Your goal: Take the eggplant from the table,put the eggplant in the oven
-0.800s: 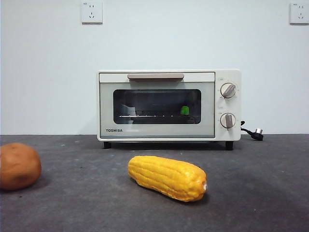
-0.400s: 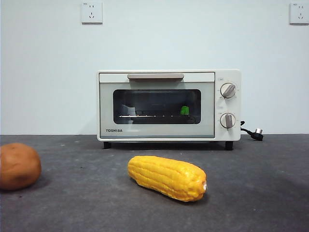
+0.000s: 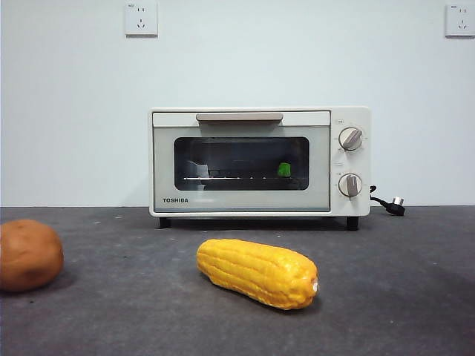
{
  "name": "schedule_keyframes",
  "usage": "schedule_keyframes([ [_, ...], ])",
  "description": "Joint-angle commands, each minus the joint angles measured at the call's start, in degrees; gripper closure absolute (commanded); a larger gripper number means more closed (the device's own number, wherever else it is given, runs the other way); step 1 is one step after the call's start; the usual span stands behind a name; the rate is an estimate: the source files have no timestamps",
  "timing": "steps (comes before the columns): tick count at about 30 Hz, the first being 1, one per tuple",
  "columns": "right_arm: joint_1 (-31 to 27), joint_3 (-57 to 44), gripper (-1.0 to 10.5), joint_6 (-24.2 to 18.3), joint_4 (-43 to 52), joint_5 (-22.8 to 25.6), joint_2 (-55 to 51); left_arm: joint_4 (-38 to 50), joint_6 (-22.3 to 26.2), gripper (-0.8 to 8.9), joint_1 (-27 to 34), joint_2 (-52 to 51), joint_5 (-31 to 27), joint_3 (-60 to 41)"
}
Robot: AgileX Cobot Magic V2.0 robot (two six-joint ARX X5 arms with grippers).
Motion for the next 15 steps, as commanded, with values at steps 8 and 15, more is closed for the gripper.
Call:
schedule_keyframes([
  [8,0.0,-0.8,9.5,0.7,0.9,-0.5,-0.2,0.5,0.2,8.17,-0.1,0.0,0.1,-0.5],
  [15,0.0,-0.8,9.5,0.7,0.9,-0.5,-0.2,0.5,0.2,8.17,-0.1,0.0,0.1,-0.5],
])
